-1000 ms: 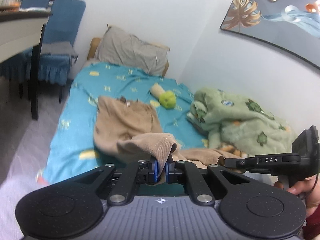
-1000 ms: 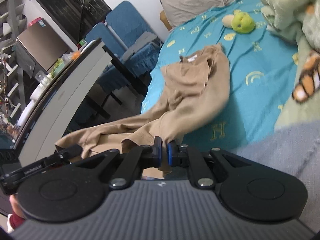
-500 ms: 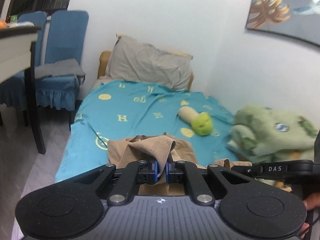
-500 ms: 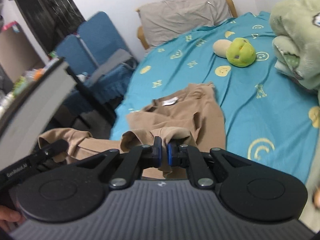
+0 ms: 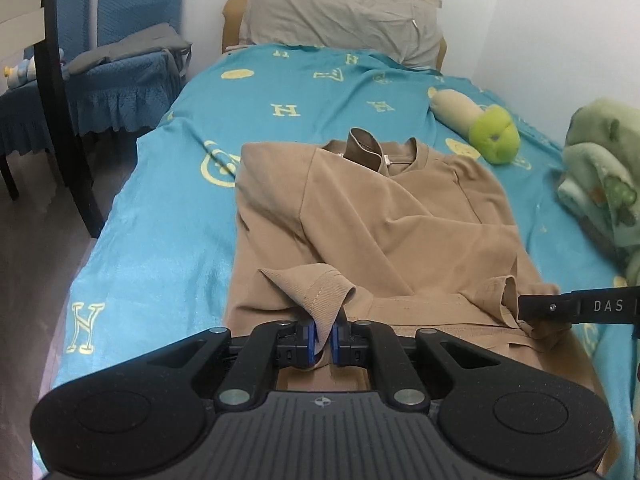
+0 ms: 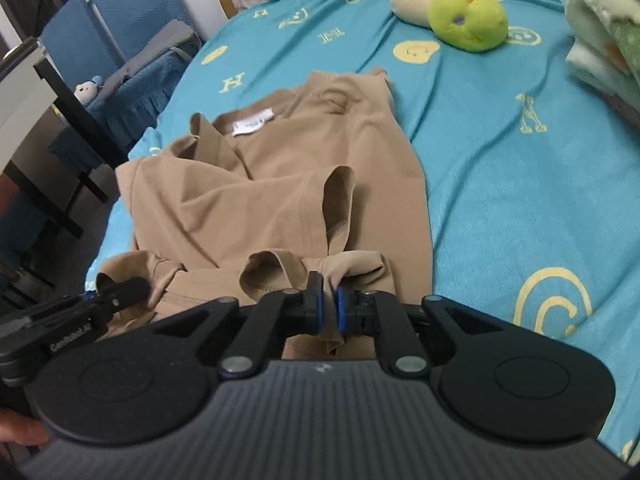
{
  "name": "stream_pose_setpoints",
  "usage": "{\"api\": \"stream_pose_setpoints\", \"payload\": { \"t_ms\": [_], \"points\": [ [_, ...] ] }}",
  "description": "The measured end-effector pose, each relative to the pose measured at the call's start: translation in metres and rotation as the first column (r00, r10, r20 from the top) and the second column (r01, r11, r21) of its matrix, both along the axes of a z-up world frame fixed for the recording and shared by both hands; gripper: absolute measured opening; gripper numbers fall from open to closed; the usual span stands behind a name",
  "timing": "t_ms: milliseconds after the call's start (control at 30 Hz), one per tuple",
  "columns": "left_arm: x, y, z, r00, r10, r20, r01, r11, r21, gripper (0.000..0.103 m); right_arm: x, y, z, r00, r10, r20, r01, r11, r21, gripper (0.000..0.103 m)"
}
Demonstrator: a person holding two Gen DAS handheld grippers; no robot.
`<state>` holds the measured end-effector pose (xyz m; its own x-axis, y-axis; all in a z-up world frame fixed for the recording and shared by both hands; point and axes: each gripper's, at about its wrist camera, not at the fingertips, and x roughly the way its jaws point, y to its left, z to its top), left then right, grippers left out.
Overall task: Fold clothes
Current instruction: 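Release the folded hem with both grippers and lift them away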
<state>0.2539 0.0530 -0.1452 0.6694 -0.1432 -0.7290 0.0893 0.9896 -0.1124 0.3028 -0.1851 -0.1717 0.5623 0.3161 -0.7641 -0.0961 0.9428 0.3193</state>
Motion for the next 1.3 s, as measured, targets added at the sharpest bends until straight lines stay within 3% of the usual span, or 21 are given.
{"api": "stream_pose_setpoints", "payload": {
  "t_ms": [133, 267, 333, 467, 533, 567, 600, 667, 700, 833, 933, 1067, 1200, 1300],
  "points": [
    [-0.008, -0.002, 0.011, 1.0, 0.006, 0.027, -0.007, 1.0, 0.019, 0.015, -0.009, 0.0, 0.012, 0.999, -0.005, 0.034, 0.005, 1.0, -0.005, 0.012],
    [-0.026, -0.008, 0.039, 0.995, 0.006, 0.097, -0.009, 1.0, 0.028, 0.043, -0.027, -0.001, 0.035, 0.993, 0.0, 0.115, 0.002, 1.0, -0.011, 0.013],
    [-0.041, -0.01, 0.056, 0.99, 0.008, 0.143, -0.012, 1.0, 0.025, 0.05, -0.042, -0.004, 0.049, 0.985, -0.005, 0.171, 0.007, 1.0, -0.012, 0.013],
    [-0.079, -0.017, 0.088, 0.975, -0.012, 0.223, 0.006, 1.0, 0.027, 0.072, -0.079, -0.009, 0.079, 0.951, -0.022, 0.308, 0.047, 0.996, -0.072, 0.013],
    [-0.1, -0.019, 0.101, 0.966, -0.018, 0.256, 0.008, 0.999, 0.039, 0.076, -0.096, -0.014, 0.092, 0.933, -0.024, 0.36, 0.057, 0.995, -0.082, 0.015],
    [-0.111, -0.02, 0.108, 0.962, -0.021, 0.273, 0.009, 0.999, 0.045, 0.08, -0.105, -0.016, 0.099, 0.923, -0.023, 0.384, 0.059, 0.995, -0.081, 0.033],
    [-0.122, -0.021, 0.114, 0.957, -0.024, 0.289, 0.009, 0.999, 0.051, 0.086, -0.113, -0.019, 0.104, 0.913, -0.024, 0.407, 0.059, 0.995, -0.075, 0.067],
    [-0.143, -0.023, 0.126, 0.944, -0.022, 0.328, 0.002, 0.998, 0.061, 0.099, -0.129, -0.024, 0.113, 0.888, -0.03, 0.458, 0.059, 0.997, -0.049, 0.102],
    [-0.152, -0.023, 0.13, 0.937, -0.015, 0.35, -0.008, 0.998, 0.065, 0.103, -0.136, -0.026, 0.116, 0.881, -0.034, 0.472, 0.06, 0.997, -0.04, 0.103],
    [-0.177, -0.021, 0.136, 0.92, 0.013, 0.392, -0.041, 0.997, 0.065, 0.103, -0.153, -0.028, 0.123, 0.872, -0.032, 0.488, 0.061, 0.997, -0.045, 0.103],
    [-0.184, -0.018, 0.13, 0.927, 0.043, 0.373, -0.062, 0.997, 0.038, 0.103, -0.162, -0.026, 0.122, 0.868, -0.029, 0.495, 0.061, 0.997, -0.048, 0.103],
    [-0.175, -0.014, 0.114, 0.959, 0.047, 0.279, -0.047, 0.999, -0.005, 0.103, -0.16, -0.019, 0.116, 0.875, -0.017, 0.484, 0.052, 0.997, -0.059, 0.103],
    [-0.157, -0.002, 0.094, 0.99, 0.054, 0.13, -0.041, 0.994, -0.106, 0.103, -0.154, -0.012, 0.107, 0.886, -0.013, 0.464, 0.054, 0.996, -0.077, 0.103],
    [-0.142, 0.012, 0.075, 0.997, 0.069, -0.044, -0.077, 0.976, -0.204, 0.102, -0.148, -0.01, 0.1, 0.907, -0.021, 0.42, 0.055, 0.996, -0.069, 0.103]
  ]
}}
